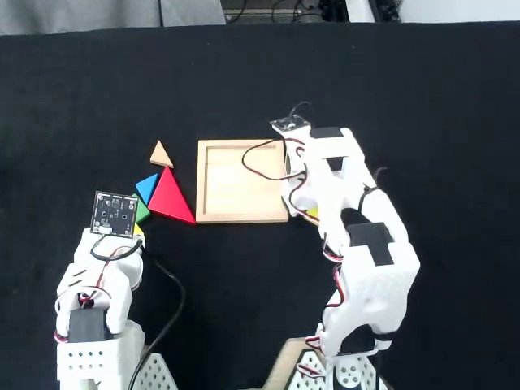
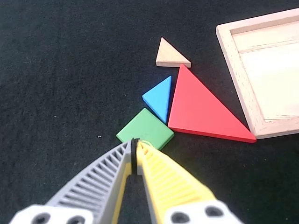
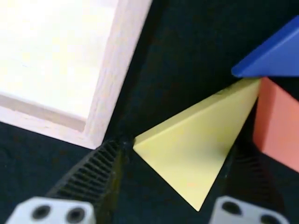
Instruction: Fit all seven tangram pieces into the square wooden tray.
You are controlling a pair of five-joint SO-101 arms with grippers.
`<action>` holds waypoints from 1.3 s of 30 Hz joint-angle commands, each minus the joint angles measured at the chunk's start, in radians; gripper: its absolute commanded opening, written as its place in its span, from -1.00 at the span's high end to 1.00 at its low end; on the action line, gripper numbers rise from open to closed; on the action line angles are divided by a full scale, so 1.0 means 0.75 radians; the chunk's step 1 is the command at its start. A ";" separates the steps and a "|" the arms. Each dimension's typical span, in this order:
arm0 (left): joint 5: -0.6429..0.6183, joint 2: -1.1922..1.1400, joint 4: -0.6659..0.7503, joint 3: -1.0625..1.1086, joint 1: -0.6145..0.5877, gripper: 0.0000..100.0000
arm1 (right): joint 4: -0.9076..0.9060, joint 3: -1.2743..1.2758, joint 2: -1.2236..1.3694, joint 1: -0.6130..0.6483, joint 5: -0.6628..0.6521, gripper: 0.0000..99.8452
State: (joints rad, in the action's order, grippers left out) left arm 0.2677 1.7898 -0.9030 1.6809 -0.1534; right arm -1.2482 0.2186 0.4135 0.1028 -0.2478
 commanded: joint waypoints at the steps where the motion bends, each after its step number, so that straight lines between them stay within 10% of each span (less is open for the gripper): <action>1: 0.008 0.000 -0.004 0.028 0.015 0.94 | -0.010 0.005 0.058 -0.039 0.025 0.60; 39: 0.008 0.000 -0.004 0.028 0.013 0.94 | -0.243 -0.050 -0.707 0.329 0.245 0.71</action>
State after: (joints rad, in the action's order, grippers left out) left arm 0.2677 1.7898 -0.9030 1.6809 -0.1534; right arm -1.4339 0.2555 -0.0637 0.3115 -0.1711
